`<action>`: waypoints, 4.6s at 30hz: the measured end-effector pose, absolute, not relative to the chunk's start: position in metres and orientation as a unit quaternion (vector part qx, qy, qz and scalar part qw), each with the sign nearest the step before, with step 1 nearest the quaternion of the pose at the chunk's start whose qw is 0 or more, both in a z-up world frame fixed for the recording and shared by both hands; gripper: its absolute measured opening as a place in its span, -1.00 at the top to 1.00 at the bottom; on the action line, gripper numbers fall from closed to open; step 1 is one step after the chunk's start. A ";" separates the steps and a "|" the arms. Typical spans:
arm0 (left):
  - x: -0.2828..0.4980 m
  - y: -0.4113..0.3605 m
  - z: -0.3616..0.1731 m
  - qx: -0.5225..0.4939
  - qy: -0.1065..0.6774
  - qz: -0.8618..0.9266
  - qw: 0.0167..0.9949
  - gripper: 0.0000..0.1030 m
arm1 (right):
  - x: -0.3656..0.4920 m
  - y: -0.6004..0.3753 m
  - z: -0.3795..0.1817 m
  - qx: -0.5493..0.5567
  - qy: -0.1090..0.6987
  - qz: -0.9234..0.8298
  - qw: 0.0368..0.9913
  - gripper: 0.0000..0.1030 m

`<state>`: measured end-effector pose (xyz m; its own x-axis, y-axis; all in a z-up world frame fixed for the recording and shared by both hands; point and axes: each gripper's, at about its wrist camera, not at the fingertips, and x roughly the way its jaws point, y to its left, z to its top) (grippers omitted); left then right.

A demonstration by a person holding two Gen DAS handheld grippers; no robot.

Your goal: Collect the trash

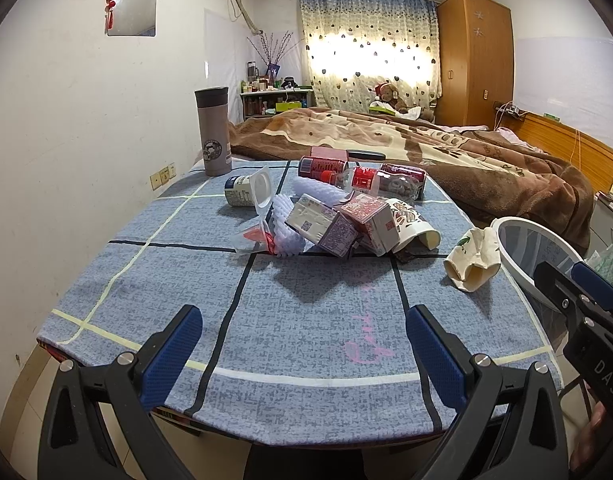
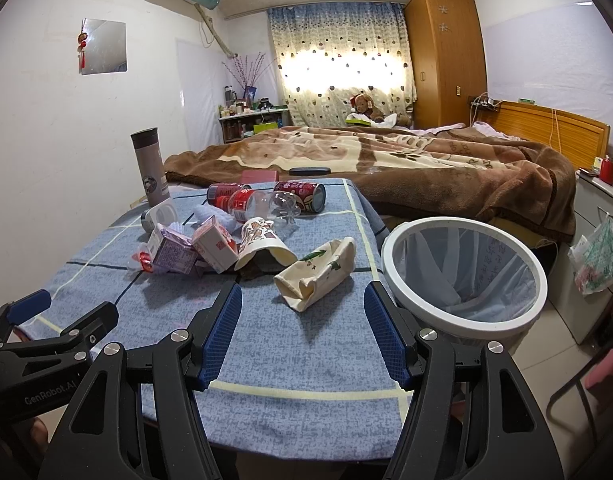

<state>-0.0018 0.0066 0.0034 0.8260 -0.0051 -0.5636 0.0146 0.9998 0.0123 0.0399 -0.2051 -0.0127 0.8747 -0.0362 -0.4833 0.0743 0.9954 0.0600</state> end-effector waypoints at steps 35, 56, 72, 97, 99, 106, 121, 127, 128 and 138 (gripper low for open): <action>0.126 0.035 -0.002 -0.077 0.359 -0.061 0.928 -1.00 | 0.142 -0.228 -0.046 0.091 0.352 -0.043 0.931 -0.27; 0.151 0.023 -0.029 -0.081 0.419 -0.127 0.895 -0.37 | 0.159 -0.230 -0.057 0.109 0.388 -0.015 0.915 0.80; 0.140 0.035 -0.015 -0.067 0.379 -0.102 0.917 -0.57 | 0.153 -0.235 -0.057 0.117 0.387 -0.008 0.915 0.80; 0.137 -0.013 -0.021 0.089 0.376 -0.212 0.897 -0.71 | 0.151 -0.240 -0.057 0.114 0.391 -0.004 0.913 0.80; 0.143 -0.014 -0.024 0.089 0.384 -0.211 0.895 -0.71 | 0.151 -0.240 -0.057 0.113 0.392 -0.002 0.913 0.80; 0.151 -0.018 -0.039 0.091 0.417 -0.211 0.880 -0.41 | 0.149 -0.240 -0.057 0.114 0.394 0.001 0.912 0.80; 0.130 -0.006 -0.032 0.046 0.413 -0.197 0.888 -0.08 | 0.142 -0.239 -0.054 0.115 0.389 0.012 0.914 0.81; 0.114 -0.005 -0.020 0.040 0.399 -0.194 0.895 -0.08 | 0.138 -0.238 -0.047 0.115 0.381 0.017 0.917 0.81; 0.112 -0.005 -0.017 0.042 0.396 -0.195 0.896 -0.08 | 0.138 -0.238 -0.046 0.114 0.379 0.017 0.918 0.81; 0.103 -0.023 0.011 0.038 0.368 -0.217 0.903 -0.08 | 0.126 -0.246 -0.027 0.116 0.352 0.016 0.928 0.80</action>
<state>0.1027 -0.0230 0.0112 0.6350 -0.3639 -0.6814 0.4202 0.9029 -0.0905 0.1263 -0.2462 -0.0272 0.7510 0.1122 -0.6507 0.0514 0.9725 0.2270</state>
